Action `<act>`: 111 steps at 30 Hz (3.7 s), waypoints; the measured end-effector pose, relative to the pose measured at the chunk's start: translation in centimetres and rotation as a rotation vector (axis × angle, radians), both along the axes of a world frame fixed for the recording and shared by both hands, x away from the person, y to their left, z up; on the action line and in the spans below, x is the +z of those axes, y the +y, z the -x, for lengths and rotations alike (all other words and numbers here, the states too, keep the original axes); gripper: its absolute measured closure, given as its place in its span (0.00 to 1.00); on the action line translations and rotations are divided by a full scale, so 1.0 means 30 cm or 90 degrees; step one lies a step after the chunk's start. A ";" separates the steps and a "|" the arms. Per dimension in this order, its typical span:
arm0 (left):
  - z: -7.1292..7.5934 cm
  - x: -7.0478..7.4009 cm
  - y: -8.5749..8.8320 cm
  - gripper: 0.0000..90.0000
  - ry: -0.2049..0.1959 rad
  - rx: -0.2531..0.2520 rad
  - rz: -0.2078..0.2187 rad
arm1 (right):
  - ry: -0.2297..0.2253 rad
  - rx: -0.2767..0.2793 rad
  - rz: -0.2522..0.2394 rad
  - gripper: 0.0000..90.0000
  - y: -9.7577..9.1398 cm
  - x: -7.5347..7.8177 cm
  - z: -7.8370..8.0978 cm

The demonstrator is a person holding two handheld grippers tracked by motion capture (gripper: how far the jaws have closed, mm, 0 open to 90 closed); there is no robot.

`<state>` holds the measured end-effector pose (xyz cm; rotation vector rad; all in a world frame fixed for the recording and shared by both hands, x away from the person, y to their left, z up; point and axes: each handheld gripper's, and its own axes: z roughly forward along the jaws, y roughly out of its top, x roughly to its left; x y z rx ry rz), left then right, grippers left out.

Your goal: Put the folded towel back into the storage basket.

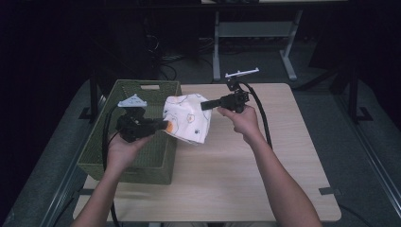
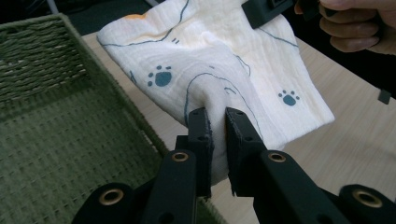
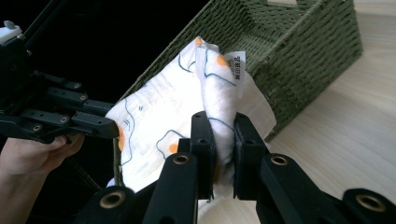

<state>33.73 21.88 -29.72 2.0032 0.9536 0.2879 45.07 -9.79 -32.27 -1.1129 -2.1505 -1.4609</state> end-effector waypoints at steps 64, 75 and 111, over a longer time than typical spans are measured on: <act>0.021 -0.125 0.446 0.84 0.051 0.163 -0.060 | -0.005 0.060 0.043 0.67 0.549 -0.066 -0.090; 0.038 -0.143 0.450 0.61 0.071 0.174 -0.067 | -0.002 0.061 0.074 0.57 0.541 -0.092 -0.081; 0.032 -0.076 0.208 0.47 0.029 0.093 -0.042 | -0.041 -0.009 0.047 0.41 0.165 -0.023 -0.021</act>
